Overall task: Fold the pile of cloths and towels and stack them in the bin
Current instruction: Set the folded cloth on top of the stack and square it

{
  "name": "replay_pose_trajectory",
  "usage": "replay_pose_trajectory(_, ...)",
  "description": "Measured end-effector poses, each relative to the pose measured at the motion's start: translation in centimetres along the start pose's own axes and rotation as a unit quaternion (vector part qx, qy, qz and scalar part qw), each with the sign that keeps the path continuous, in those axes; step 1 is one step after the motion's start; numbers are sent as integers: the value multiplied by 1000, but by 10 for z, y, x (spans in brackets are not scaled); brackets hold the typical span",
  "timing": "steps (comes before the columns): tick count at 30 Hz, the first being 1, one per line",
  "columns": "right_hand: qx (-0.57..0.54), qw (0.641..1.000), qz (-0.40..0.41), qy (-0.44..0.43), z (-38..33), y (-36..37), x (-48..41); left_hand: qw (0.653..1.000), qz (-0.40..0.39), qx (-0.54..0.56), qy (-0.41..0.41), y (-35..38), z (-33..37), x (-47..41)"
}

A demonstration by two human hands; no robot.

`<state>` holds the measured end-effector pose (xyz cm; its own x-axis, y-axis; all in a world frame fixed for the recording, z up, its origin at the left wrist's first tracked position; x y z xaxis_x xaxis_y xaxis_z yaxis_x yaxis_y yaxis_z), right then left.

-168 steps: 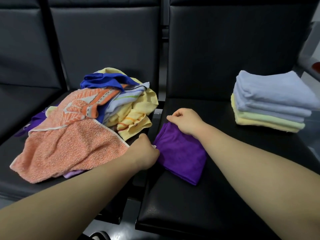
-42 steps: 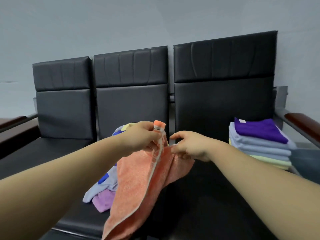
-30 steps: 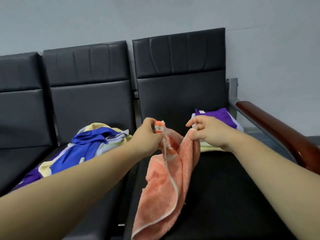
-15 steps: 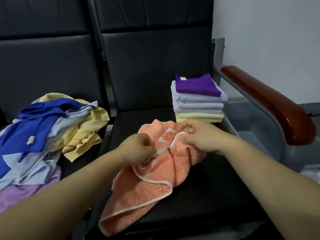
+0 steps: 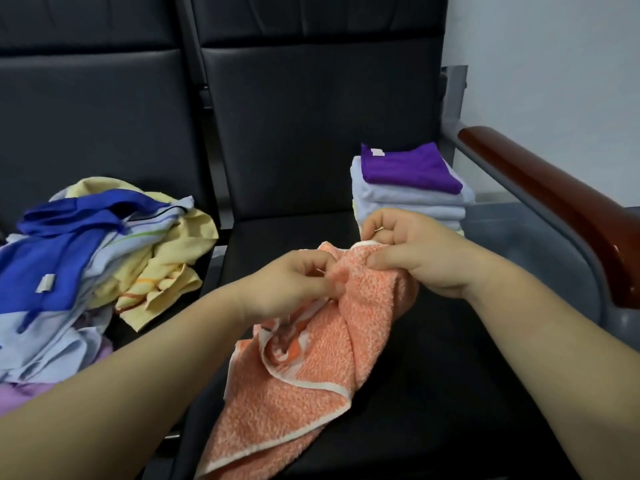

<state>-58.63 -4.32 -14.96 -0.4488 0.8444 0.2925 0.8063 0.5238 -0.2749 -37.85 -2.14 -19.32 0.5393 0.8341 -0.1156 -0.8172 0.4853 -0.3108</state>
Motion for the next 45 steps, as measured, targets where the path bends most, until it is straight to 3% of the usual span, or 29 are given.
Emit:
replay_pose_trajectory(3, 10, 1000, 0, 18, -3, -6, 0, 995, 85, 5, 41, -12, 11, -2)
replay_pose_trajectory(5, 82, 996, 9, 42, -2, -9, 1, 991, 118, -13, 63, -18, 21, -3)
replay_pose_trajectory(9, 259, 960, 73, 78, -5, -4, 1, 975, 128, -170, 67, -29, 46, -1)
replay_pose_trajectory(12, 290, 948, 106, 81, -24, -4, 3, 951, 99, -288, 46, -43, 78, -2)
replay_pose_trajectory(15, 297, 946, 114, 65, -66, -12, 11, 905, -10, -424, -25, -58, 116, -1)
replay_pose_trajectory(18, 304, 942, 141, 24, -124, -22, 26, 870, -51, -484, -73, -75, 153, 4)
replay_pose_trajectory(25, 312, 942, 125, -21, -201, -21, 71, 844, 94, -527, 0, -109, 237, 15)
replay_pose_trajectory(31, 252, 960, 119, -13, -200, -16, 72, 871, 204, -439, 81, -114, 274, 25)
replay_pose_trajectory(36, 243, 957, 154, -20, -208, -23, 72, 883, 227, -398, 105, -112, 280, 29)
replay_pose_trajectory(40, 261, 940, 216, -43, -225, -31, 76, 886, 160, -434, 40, -112, 274, 36)
replay_pose_trajectory(42, 266, 942, 200, -37, -228, -30, 78, 877, 150, -456, 31, -114, 271, 38)
replay_pose_trajectory(45, 302, 943, 137, 41, -221, -26, 80, 860, 193, -470, 47, -118, 267, 39)
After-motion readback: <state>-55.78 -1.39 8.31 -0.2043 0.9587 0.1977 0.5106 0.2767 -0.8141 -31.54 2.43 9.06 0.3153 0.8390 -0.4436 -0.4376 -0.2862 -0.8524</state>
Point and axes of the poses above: each hand's wrist, its own x-axis away from the middle knuckle, its own y-axis out of the palm, z = x × y, the point moved 3 cm from there along -x, towards the middle knuckle, and after that the axes turned 15 degrees about y, right-handed, at the moved point
